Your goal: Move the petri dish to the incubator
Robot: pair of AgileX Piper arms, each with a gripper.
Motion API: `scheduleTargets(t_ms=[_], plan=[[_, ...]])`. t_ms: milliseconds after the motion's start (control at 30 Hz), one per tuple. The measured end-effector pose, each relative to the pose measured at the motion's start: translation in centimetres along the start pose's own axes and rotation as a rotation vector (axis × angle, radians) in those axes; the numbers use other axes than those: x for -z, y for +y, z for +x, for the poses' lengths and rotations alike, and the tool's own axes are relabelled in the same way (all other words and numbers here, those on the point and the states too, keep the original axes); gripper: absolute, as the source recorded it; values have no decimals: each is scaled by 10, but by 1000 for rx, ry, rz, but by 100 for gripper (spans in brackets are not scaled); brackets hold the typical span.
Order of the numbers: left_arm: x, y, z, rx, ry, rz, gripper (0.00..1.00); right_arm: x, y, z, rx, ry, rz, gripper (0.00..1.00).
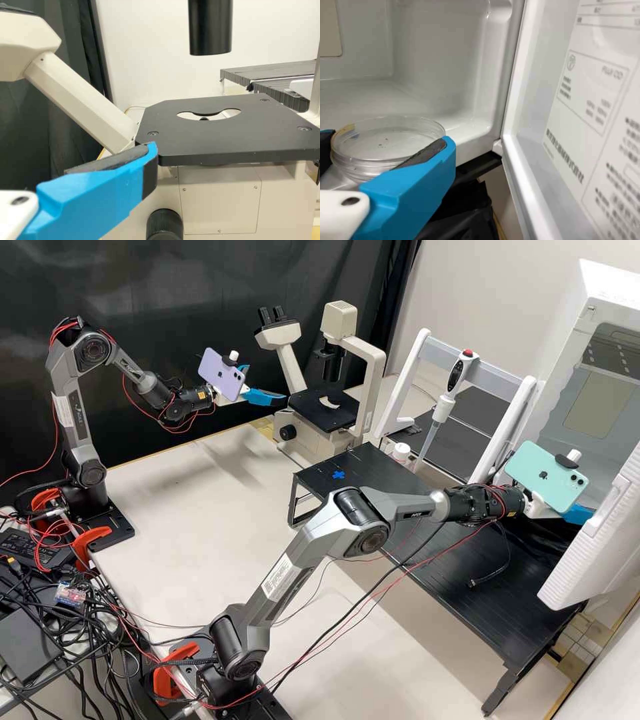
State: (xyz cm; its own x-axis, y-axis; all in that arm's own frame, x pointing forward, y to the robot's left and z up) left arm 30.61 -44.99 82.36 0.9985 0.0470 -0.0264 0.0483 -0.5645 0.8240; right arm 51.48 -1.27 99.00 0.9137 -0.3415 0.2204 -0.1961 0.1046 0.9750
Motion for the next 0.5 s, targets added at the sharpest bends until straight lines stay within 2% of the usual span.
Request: scheduleTargets(t_ms=[133,400,433,500], plan=[[0,0,0,0,0,0,100,1,-5,11,28,12,-11,0],[0,0,0,0,0,0,100,9,-20,19,94,60,29,0],[0,0,0,0,0,0,100,9,-20,19,100,63,42,0],[0,0,0,0,0,0,100,13,-22,20,113,78,39,0]])
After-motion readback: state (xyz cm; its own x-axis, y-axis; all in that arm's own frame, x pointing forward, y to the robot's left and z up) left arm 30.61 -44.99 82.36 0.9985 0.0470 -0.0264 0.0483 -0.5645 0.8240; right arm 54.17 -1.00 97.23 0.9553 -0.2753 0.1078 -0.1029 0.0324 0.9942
